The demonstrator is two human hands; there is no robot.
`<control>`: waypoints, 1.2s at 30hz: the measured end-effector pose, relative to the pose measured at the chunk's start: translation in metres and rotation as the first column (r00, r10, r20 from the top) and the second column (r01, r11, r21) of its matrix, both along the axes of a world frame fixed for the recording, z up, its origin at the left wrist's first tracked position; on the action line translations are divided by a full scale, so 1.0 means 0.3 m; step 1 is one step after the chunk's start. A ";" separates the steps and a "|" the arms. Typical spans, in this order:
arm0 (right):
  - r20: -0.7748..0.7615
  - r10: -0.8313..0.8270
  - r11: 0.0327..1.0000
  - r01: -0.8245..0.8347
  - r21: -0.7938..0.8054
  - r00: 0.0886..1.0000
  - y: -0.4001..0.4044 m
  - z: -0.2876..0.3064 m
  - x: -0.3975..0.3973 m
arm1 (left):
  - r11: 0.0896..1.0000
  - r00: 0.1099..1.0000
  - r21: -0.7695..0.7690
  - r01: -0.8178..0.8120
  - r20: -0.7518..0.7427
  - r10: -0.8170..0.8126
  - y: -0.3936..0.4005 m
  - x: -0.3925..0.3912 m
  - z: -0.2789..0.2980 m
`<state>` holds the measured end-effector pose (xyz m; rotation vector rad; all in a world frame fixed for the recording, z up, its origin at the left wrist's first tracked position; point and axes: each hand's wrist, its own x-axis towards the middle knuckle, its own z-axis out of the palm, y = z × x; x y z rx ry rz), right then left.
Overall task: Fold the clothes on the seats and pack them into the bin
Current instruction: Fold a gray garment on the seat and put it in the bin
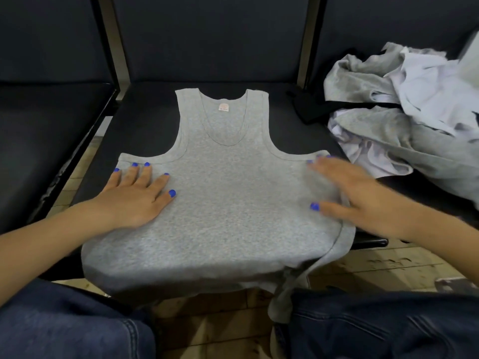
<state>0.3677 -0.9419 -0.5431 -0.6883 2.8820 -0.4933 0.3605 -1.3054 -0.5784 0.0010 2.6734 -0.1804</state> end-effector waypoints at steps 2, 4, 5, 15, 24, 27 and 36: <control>0.142 0.108 0.990 -0.120 0.072 0.984 -0.045 -0.014 0.048 | 1.000 1.000 -0.002 0.003 0.002 -0.003 -0.001 0.003 0.000; 0.125 0.182 0.923 -0.213 0.320 0.975 -0.046 -0.050 0.066 | 1.000 1.000 -0.005 0.001 -0.003 -0.001 -0.009 0.003 -0.002; 0.107 0.188 0.881 -0.215 0.421 0.976 -0.032 -0.058 0.070 | 1.000 1.000 -0.005 -0.003 -0.007 0.003 -0.012 0.003 -0.005; 0.233 -0.162 0.770 -0.024 0.637 0.959 0.058 -0.022 0.099 | 0.999 1.000 -0.044 -0.010 -0.017 0.009 -0.009 -0.002 -0.009; 0.049 -0.248 0.669 0.135 0.731 0.968 0.077 0.032 0.096 | 0.995 0.999 -0.091 -0.031 -0.036 0.027 -0.001 -0.003 0.002; -0.023 -0.195 0.762 0.167 0.625 0.980 0.071 0.035 0.090 | 0.993 0.999 -0.115 -0.028 -0.042 0.023 0.002 -0.004 0.008; -0.200 0.149 0.801 0.000 0.599 0.968 0.036 -0.121 0.134 | 0.992 0.999 -0.118 -0.031 -0.039 0.026 -0.002 -0.001 0.010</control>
